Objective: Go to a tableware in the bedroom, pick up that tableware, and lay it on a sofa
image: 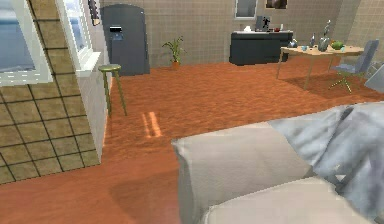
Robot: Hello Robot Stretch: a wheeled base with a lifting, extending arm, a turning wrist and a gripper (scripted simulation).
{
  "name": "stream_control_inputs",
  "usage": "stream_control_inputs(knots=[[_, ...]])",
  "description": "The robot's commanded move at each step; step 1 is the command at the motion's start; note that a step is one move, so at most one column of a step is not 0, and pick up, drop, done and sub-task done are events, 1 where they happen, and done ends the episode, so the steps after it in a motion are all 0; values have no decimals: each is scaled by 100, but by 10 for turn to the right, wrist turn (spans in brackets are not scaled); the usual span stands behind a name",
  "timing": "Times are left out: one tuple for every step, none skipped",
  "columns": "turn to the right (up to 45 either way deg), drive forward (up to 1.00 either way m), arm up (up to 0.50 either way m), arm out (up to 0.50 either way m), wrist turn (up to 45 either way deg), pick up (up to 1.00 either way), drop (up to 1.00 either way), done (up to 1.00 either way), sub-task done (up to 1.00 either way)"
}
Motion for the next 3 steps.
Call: stream_control_inputs(knots=[[0, 0, 10, 0, 0, 0, 0, 0, 0], [0, 0, 0, -8, 0, 0, 0, 0, 0], [0, 0, 0, 0, 0, 0, 0, 100, 0]])
